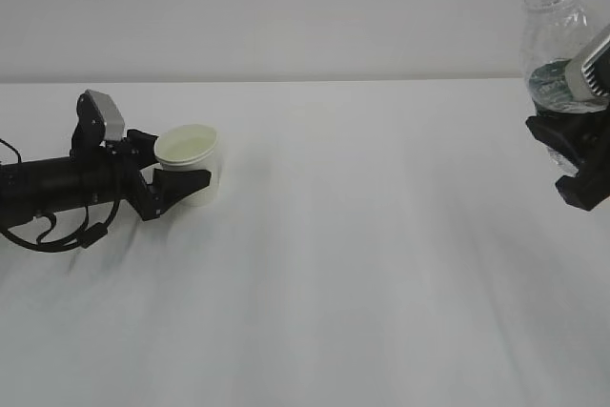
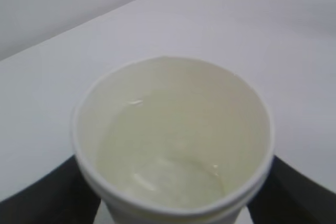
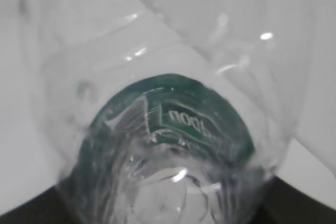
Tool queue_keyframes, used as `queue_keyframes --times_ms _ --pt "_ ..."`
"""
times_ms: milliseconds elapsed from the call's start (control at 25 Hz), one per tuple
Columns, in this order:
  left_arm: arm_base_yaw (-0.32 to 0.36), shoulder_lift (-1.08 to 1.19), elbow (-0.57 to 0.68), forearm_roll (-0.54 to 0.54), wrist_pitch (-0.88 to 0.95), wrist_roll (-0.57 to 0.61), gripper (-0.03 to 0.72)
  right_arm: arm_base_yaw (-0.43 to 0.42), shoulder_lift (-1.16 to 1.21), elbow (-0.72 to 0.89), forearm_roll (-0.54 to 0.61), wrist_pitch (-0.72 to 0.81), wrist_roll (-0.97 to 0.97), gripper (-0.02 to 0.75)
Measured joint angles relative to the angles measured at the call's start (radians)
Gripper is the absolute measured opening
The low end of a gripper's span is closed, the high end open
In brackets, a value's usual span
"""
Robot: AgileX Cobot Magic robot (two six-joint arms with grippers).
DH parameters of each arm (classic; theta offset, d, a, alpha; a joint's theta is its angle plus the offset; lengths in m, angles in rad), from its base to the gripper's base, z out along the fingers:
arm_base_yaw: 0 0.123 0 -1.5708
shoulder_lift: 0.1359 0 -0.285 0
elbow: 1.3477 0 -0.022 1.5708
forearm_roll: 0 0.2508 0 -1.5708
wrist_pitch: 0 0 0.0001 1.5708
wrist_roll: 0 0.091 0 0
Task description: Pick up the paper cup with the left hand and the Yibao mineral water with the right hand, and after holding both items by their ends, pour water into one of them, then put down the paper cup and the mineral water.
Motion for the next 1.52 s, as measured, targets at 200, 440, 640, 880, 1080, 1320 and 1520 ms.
queue_keyframes --times_ms 200,440,640,880,1080,1320,1520 --pt "0.000 0.000 -0.001 0.015 -0.012 -0.046 0.594 0.000 0.000 0.000 0.000 0.000 0.000 0.407" --pt "0.002 0.000 -0.001 0.042 -0.012 -0.077 0.596 0.000 0.000 0.000 0.000 0.000 0.000 0.407" --pt "0.004 0.000 -0.001 0.078 -0.011 -0.105 0.596 0.000 0.000 0.000 0.000 0.000 0.000 0.407" --pt "0.025 0.000 -0.001 0.107 0.011 -0.119 0.596 0.000 0.000 0.000 0.000 0.000 0.000 0.407" --pt "0.077 0.000 -0.001 0.127 0.015 -0.168 0.594 0.000 0.000 0.000 0.000 0.000 0.000 0.407" --pt "0.138 0.000 -0.001 0.159 0.017 -0.201 0.588 0.000 0.000 0.000 0.000 0.000 0.000 0.407" --pt "0.161 0.000 -0.001 0.162 0.044 -0.210 0.566 0.000 0.000 0.000 0.000 0.000 0.000 0.407"
